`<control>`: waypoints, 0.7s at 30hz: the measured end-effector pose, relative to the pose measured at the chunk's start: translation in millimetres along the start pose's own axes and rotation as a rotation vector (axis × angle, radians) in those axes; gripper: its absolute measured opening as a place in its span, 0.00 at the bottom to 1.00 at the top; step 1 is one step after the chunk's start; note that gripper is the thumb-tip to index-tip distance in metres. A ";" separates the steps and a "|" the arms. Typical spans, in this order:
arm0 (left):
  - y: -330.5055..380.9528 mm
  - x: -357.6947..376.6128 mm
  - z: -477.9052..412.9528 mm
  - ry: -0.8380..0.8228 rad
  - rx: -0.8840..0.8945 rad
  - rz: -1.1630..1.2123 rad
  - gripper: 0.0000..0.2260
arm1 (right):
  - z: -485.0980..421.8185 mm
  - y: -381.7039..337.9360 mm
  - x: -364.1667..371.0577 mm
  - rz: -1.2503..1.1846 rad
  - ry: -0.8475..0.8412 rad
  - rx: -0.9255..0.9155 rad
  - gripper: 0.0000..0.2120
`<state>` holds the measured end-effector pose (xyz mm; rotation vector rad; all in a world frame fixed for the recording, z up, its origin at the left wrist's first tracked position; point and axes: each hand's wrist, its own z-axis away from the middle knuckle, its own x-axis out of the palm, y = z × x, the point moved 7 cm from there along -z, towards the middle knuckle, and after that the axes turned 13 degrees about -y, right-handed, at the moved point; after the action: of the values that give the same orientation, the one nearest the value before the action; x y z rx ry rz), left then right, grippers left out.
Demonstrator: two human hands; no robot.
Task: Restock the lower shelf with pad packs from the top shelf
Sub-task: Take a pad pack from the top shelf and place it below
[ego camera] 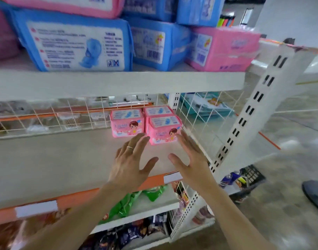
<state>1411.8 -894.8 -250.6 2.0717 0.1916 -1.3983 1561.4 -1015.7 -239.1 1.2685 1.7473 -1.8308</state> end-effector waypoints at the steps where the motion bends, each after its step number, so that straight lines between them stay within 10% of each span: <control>1: 9.2 -8.4 4.0 0.023 -0.016 -0.010 0.31 | 6.0 -5.0 -7.5 0.006 -0.014 -0.024 0.36; 21: 158.0 -169.4 70.8 0.359 0.132 -0.196 0.29 | 75.5 -126.2 -164.2 0.049 0.220 -0.466 0.35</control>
<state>1353.9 -1023.8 -54.0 2.4598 0.4730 -1.1613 1531.8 -1114.8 -44.4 1.3320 2.0760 -1.1877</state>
